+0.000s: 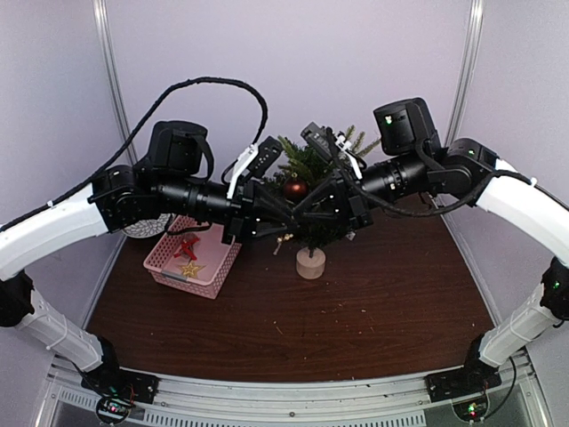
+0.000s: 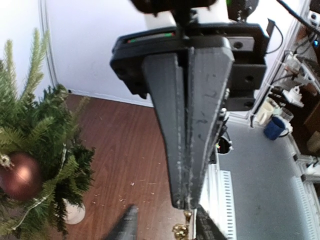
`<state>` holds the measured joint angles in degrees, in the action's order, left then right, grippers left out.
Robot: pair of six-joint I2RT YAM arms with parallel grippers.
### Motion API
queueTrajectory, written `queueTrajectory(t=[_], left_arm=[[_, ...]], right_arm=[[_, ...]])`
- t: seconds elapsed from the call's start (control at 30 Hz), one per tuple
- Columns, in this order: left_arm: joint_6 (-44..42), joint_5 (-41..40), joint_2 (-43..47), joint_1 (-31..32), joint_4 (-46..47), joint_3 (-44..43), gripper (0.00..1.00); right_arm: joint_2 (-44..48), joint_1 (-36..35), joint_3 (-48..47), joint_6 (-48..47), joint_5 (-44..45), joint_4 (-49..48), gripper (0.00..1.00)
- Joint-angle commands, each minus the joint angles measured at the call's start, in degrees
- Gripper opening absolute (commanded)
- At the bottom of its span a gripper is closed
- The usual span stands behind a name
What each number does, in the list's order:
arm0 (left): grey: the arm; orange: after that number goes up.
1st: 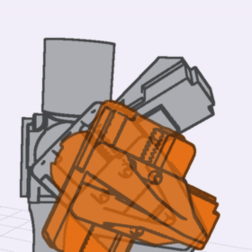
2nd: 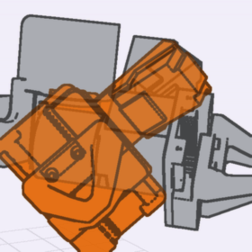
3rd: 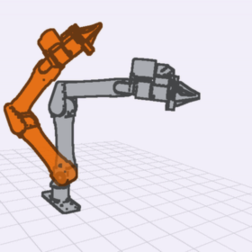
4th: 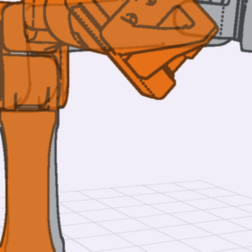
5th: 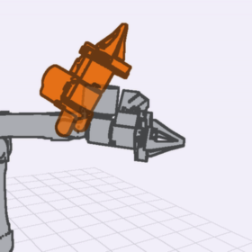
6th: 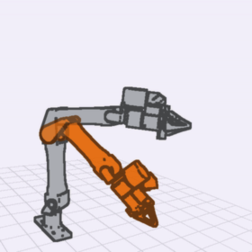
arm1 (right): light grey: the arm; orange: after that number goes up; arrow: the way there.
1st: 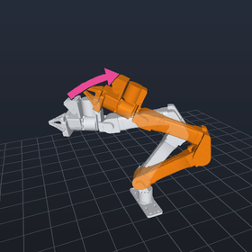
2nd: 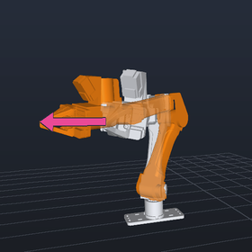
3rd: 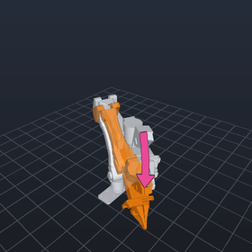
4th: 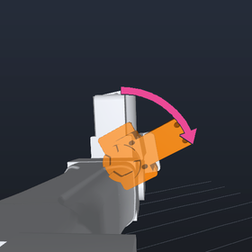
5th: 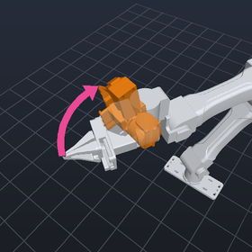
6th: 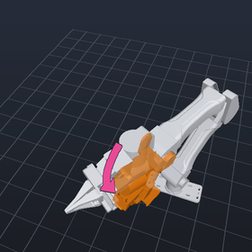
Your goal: Decorate the small christmas tree
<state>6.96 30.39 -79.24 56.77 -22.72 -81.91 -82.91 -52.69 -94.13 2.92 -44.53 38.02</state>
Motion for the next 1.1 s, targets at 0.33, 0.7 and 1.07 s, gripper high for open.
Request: queueTrajectory(t=[0.33,0.7,1.07], left_arm=[[7.3,-10.5,7.8,-4.5,7.2,5.9,0.88],[14.0,-17.8,9.4,-12.8,11.9,10.3,0.98],[14.5,-16.0,4.8,-14.5,12.0,8.1,0.98]], right_arm=[[11.5,7.8,3.8,1.4,11.0,-0.9,0.0],[22.8,20.5,8.6,2.7,27.0,-1.3,0.0],[20.1,24.2,14.0,7.4,25.4,-11.4,0.0]])
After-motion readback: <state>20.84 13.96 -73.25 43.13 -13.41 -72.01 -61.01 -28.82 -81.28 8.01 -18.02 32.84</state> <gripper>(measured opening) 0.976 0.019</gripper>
